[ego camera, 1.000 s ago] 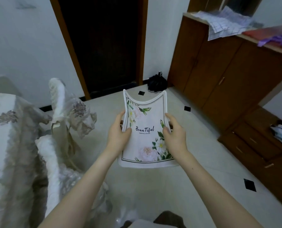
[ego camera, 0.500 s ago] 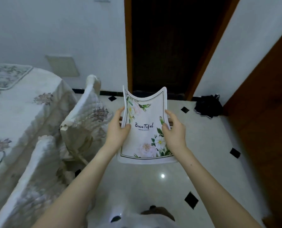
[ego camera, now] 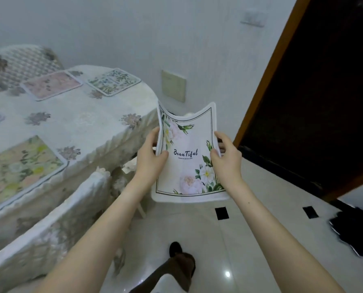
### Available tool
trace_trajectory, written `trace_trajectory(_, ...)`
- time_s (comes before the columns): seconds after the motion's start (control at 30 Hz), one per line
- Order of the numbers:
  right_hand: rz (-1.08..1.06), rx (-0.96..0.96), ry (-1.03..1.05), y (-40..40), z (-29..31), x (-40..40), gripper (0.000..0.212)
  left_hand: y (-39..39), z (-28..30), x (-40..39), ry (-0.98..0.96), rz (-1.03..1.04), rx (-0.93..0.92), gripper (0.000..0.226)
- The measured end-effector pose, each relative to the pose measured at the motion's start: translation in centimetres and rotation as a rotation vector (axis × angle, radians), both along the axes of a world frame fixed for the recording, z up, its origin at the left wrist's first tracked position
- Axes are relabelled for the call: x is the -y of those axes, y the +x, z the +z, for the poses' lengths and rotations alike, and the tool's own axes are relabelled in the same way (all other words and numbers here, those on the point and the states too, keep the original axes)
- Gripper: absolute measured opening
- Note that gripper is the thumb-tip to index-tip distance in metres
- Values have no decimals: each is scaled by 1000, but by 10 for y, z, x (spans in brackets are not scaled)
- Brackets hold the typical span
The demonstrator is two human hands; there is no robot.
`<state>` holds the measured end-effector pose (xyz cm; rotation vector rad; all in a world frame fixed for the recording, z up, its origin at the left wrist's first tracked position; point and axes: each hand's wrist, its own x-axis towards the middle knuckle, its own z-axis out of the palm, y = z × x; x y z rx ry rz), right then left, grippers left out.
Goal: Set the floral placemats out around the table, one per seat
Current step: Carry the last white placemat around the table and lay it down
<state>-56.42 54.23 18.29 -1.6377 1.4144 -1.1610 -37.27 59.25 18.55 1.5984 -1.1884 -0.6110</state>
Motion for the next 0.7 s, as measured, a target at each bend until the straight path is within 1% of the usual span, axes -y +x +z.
trace_trajectory(0.13,116,-25,-43,43,4,70,51,36,-3,53,-12,108,-28,65)
trace_trajectory(0.3,198,-41,-11,94,16,153,50,84,7,111,-2,228,-55,63)
trace_trajectory(0.43,230,-29,1,136,21,203,50,117,13,140,-5,317,-52,68)
trace_trajectory(0.57,338,-36,2,178,14,244,51,146,8,162,19,410,-52,67)
trace_trajectory(0.7,446,-40,32,217,-2,281,50,174,-9,181,58,516,-79,66)
